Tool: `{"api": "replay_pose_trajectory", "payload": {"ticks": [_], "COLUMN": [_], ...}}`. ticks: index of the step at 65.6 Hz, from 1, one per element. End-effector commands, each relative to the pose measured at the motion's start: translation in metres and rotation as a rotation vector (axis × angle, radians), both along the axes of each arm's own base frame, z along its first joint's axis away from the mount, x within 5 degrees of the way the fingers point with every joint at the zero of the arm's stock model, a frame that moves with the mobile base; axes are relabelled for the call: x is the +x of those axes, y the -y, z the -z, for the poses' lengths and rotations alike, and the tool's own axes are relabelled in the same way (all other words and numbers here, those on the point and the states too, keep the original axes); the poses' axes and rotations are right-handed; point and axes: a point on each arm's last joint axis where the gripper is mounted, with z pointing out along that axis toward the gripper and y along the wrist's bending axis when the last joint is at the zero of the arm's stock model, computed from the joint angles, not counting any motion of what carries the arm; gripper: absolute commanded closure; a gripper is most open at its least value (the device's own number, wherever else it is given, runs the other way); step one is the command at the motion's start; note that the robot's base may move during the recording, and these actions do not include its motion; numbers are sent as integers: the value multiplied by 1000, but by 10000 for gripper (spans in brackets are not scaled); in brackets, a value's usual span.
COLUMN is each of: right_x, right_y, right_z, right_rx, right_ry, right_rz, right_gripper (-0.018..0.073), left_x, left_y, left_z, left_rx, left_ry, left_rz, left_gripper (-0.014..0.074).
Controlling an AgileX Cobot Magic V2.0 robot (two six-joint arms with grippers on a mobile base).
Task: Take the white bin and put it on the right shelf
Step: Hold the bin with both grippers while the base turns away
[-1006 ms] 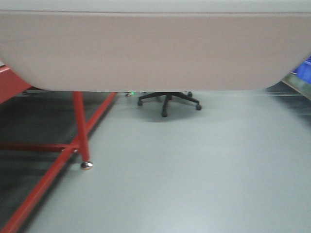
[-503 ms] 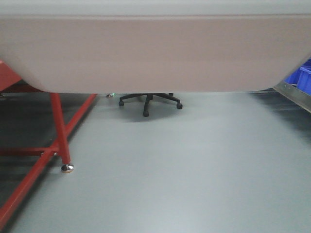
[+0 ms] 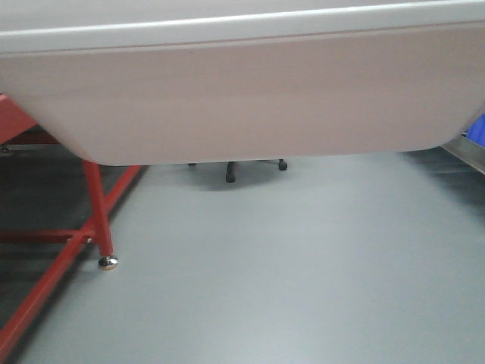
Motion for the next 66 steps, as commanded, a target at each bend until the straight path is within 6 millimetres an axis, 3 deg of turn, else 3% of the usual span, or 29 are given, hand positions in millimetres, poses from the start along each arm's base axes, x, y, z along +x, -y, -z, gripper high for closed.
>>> {"api": "replay_pose_trajectory", "payload": {"ticks": [1,66], "right_x": [-16,-16], "right_y": [-14,-14], "right_z": [-20,-20], "right_rx": [139,139], "right_ry": [12,12], "right_rz": [-149,-149], "right_gripper": [132,132], "left_x": [-18,-18], "left_y": [13,13], "left_z": [-27,-27], "left_rx": [-178,-178], "left_ry": [24,24], "left_rz": [163,163], "left_gripper": [348,348]}}
